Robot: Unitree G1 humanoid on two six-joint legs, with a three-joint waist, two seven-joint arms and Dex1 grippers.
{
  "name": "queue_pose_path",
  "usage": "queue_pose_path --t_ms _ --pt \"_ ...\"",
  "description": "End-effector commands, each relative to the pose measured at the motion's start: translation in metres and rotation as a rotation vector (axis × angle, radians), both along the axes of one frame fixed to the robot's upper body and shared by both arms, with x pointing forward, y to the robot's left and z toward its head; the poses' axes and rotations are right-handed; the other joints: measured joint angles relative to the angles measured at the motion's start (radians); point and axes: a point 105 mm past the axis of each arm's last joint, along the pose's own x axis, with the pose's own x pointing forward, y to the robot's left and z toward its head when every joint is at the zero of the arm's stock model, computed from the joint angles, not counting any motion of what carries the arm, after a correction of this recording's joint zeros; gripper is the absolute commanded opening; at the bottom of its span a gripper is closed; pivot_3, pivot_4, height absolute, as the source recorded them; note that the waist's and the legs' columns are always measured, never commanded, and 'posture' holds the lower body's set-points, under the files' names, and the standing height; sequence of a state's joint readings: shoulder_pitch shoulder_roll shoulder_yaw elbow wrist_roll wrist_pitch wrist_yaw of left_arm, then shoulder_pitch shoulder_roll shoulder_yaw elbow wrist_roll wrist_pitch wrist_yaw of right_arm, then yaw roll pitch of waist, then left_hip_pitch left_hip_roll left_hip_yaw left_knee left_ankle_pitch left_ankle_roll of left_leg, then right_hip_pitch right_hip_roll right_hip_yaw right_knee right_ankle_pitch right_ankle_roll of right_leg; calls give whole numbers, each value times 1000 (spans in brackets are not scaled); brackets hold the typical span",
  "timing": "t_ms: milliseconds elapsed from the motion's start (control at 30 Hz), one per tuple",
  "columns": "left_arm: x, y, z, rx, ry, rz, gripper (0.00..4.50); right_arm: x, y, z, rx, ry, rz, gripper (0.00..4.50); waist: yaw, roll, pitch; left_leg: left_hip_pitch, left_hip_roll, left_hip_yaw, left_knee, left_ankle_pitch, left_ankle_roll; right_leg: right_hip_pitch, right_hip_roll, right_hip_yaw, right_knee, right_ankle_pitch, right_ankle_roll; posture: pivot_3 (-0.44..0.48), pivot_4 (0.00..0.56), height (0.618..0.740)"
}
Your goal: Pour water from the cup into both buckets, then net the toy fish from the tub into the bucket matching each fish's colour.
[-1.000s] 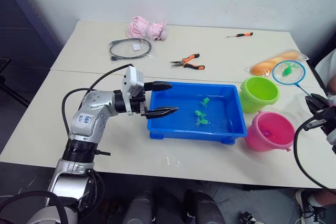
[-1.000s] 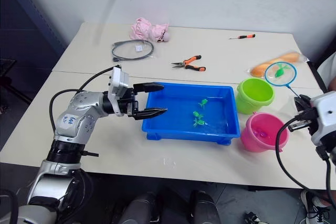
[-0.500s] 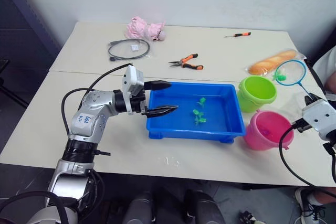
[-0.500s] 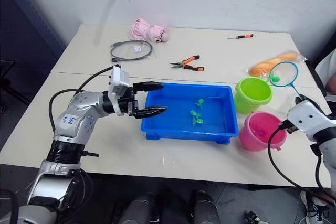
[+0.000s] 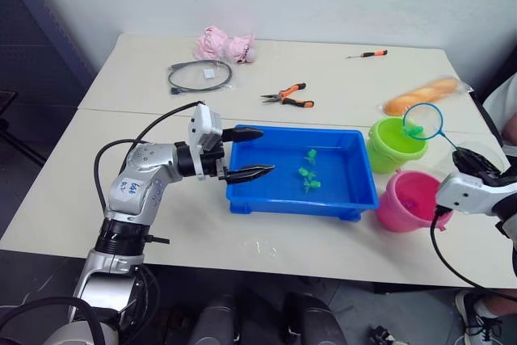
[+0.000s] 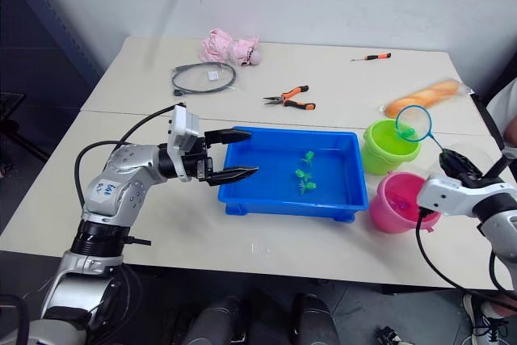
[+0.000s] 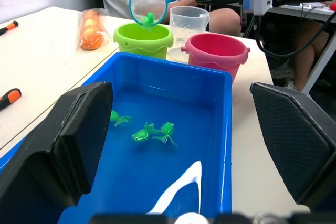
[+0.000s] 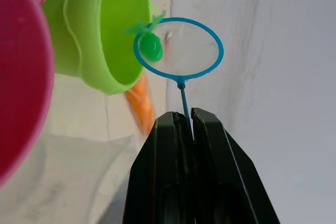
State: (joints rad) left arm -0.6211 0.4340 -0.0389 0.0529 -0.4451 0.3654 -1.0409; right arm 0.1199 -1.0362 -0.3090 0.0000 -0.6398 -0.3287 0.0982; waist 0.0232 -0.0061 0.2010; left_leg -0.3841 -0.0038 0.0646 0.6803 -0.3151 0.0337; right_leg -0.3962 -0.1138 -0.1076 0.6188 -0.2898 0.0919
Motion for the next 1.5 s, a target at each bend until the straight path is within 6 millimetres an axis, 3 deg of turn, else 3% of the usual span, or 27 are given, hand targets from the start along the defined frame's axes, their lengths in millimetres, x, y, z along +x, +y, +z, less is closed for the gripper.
queue_pose_path --t_ms 33,133,333,433,567,733,900,967,1100,1267,1333,1500 --pt "-4 -4 9 -21 -35 -24 4478 1 4 0 -96 -35 38 0 0 0 0 0 0 0 0 0 0 0 0 0 0 0 0 0 150 740" --pt "-5 -6 9 -19 -33 -38 4478 5 5 -7 -135 -9 39 0 0 0 0 0 0 0 0 0 0 0 0 0 0 0 0 0 150 740" --pt "-4 -6 9 -15 -38 -42 4478 8 3 1 -169 -41 45 0 -1 0 0 0 0 0 0 0 -1 0 1 0 1 0 0 0 150 740" --pt "-4 -7 8 -16 -34 -50 4478 11 12 -5 -169 -31 96 0 -3 0 0 0 0 0 0 1 -1 0 1 1 1 0 0 0 150 740" --pt "-3 -6 9 -17 -40 -41 4478 15 -7 7 -165 -71 8 0 -2 0 0 1 0 1 0 1 -1 0 1 1 1 0 0 0 150 740" --pt "-4 -6 7 -14 -33 -45 4478 9 -2 -2 -167 -51 24 0 1 0 0 0 0 0 0 1 -1 0 1 0 1 0 0 0 150 740" --pt "-4 -5 6 -15 -32 -42 4478 6 -4 22 -22 -138 7 0 -2 0 0 1 0 0 1 1 -1 0 1 1 1 0 0 0 150 740" --pt "-4 -4 6 -14 -33 -38 4478 4 6 32 102 -139 51 0 -5 0 0 1 1 0 1 1 -1 0 1 1 1 0 0 0 150 740" --pt "-5 8 3 16 -33 -33 4478 -3 47 42 436 55 252 0 -11 0 0 2 1 1 1 1 -2 1 1 1 1 0 0 0 150 740" --pt "-8 27 0 65 -41 -28 4478 -14 89 51 627 314 393 0 -6 0 0 3 1 0 1 1 -1 2 1 1 2 0 0 0 150 740" --pt "-9 32 -2 83 -48 -28 4478 -12 94 37 588 445 344 0 -2 0 0 3 1 0 1 0 0 2 0 1 1 0 0 0 150 740" --pt "-11 42 -11 128 -40 -5 4478 2 89 19 409 519 230 0 2 0 0 3 1 0 1 -1 2 2 -2 0 1 0 0 0 150 740"
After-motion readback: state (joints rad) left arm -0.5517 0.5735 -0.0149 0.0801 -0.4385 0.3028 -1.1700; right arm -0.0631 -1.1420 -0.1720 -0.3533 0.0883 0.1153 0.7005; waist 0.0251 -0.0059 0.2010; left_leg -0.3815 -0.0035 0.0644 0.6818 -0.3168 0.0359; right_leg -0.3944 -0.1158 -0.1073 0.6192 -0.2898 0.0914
